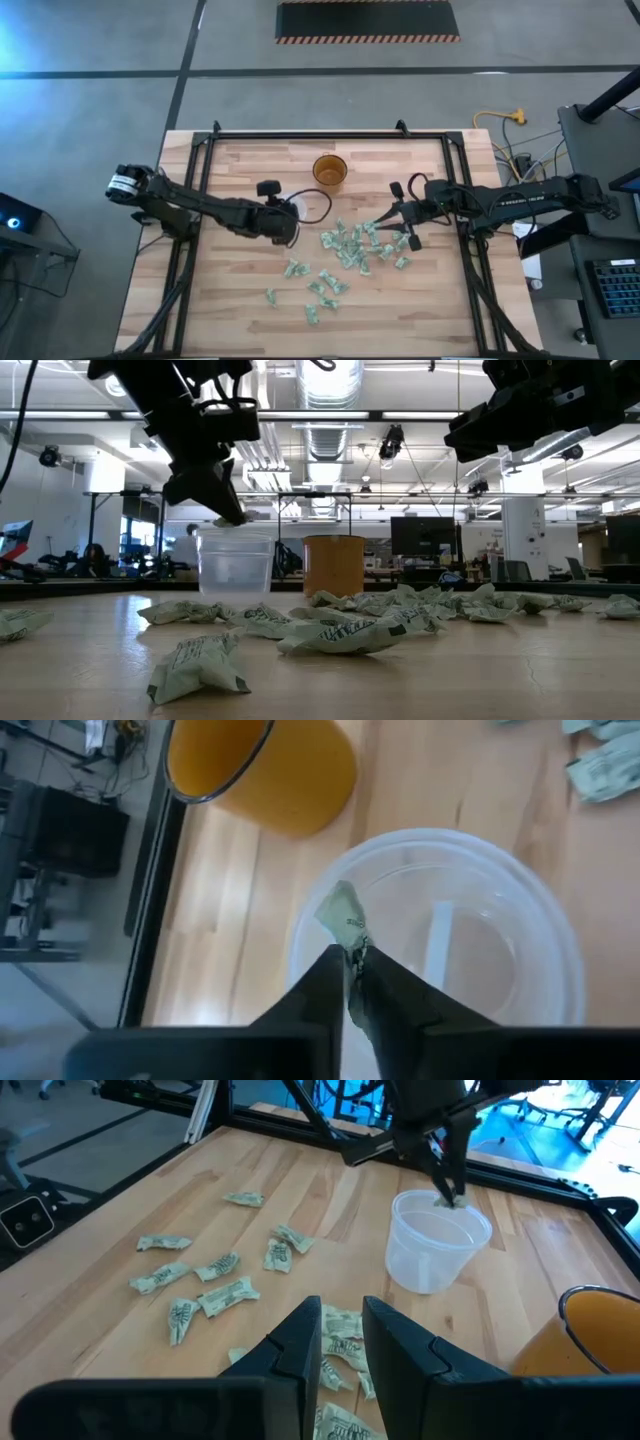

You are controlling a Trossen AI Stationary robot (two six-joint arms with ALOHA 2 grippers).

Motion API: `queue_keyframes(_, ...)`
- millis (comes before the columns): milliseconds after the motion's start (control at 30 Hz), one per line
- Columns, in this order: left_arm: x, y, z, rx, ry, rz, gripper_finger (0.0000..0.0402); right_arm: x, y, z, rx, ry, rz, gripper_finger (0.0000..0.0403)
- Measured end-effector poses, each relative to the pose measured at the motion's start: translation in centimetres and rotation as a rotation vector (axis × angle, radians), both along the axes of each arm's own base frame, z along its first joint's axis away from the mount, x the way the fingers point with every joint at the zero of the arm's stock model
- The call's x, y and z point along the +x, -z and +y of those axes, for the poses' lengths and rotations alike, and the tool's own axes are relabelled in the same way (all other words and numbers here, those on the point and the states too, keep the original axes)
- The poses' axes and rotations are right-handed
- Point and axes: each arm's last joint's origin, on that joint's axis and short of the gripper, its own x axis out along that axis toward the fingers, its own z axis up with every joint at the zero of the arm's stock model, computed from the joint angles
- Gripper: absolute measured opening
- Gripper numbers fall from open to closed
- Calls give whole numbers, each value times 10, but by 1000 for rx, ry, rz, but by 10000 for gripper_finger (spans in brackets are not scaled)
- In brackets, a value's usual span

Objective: Pick and place Stevia / Truvia into bins
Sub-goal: Put the stevia packet into the transparent bin

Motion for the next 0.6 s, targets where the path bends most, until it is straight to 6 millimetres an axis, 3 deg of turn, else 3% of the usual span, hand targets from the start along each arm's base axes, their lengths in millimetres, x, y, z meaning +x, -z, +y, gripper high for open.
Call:
queue_keyframes(300,-2,-12,0,-13,10,-42,136,-2,6,0,58,22,70,68)
queue_keyframes(433,-9,-21,-8,-117,48,-85,157,-1,15,2,79,21,123,68)
queue_keyframes(600,-23,-28,-31,-214,126,-130,160,5,37,6,81,13,272,68)
